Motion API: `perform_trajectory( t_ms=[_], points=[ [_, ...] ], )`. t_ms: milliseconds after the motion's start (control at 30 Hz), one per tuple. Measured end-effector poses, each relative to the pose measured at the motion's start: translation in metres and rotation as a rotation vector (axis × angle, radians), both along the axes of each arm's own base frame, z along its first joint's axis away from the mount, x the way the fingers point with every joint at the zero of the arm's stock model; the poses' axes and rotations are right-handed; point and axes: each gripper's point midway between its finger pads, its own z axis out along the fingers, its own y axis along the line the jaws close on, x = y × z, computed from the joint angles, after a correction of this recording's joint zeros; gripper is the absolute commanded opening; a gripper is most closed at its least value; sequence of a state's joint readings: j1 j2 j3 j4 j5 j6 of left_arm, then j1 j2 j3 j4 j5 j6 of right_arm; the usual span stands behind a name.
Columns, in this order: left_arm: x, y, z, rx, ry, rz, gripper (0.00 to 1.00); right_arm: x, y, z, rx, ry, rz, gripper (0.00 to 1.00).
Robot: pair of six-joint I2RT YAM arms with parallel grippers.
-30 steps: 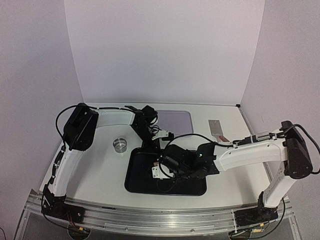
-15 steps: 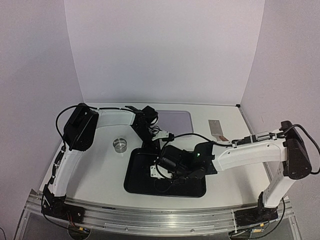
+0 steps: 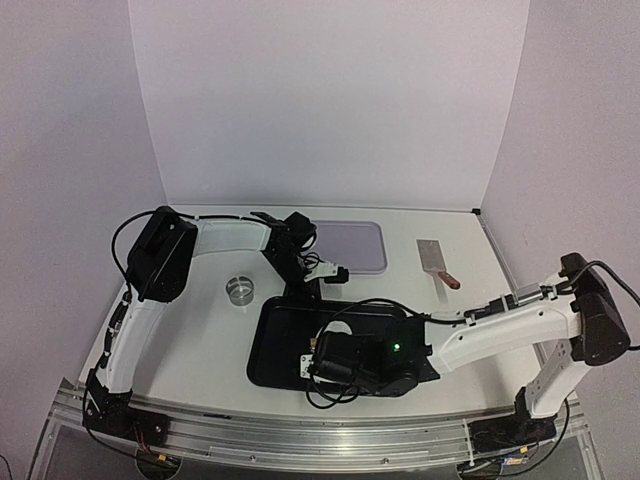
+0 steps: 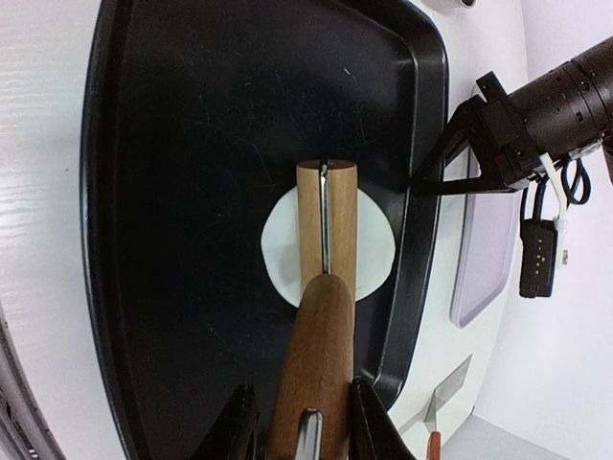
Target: Roll out the dumpling wrappers from the dough
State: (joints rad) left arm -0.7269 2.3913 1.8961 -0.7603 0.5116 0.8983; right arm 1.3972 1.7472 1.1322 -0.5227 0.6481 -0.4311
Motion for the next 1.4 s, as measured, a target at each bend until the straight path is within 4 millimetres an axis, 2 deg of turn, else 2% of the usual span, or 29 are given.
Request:
perform_trajectory(
  t_ms=[67, 167, 400, 500, 633, 800, 867, 1100, 1400],
  points=[
    [0.000, 0.000, 0.000, 0.000, 0.001, -0.001, 0.00, -0.004, -0.001, 0.000, 0.000, -0.013, -0.010, 0.00],
    [-0.001, 0.000, 0.000, 0.000, 0.002, -0.002, 0.00, 0.002, 0.001, 0.000, -0.009, -0.019, -0.026, 0.00],
    [-0.001, 0.000, 0.000, -0.001, 0.002, 0.000, 0.00, 0.038, 0.009, 0.009, -0.008, 0.047, -0.061, 0.00],
    [0.000, 0.000, 0.000, -0.001, 0.004, 0.002, 0.00, 0.044, 0.010, 0.009, 0.006, 0.071, -0.071, 0.00],
    [0.000, 0.000, 0.000, 0.000, 0.005, 0.004, 0.00, 0.030, 0.008, 0.005, -0.003, 0.055, -0.061, 0.00],
    [-0.001, 0.000, 0.000, 0.000, 0.007, 0.005, 0.00, -0.004, 0.006, 0.001, -0.002, 0.027, -0.063, 0.00],
    [-0.002, 0.000, 0.000, 0.002, 0.014, 0.004, 0.00, -0.011, 0.004, 0.000, 0.006, 0.011, -0.076, 0.00],
    [-0.003, 0.000, -0.001, 0.000, 0.017, 0.003, 0.00, -0.014, 0.004, 0.000, 0.016, 0.008, -0.100, 0.00],
    [-0.003, 0.000, -0.001, 0.000, 0.018, 0.003, 0.00, -0.023, 0.005, -0.005, -0.052, -0.041, -0.076, 0.00]
  ],
)
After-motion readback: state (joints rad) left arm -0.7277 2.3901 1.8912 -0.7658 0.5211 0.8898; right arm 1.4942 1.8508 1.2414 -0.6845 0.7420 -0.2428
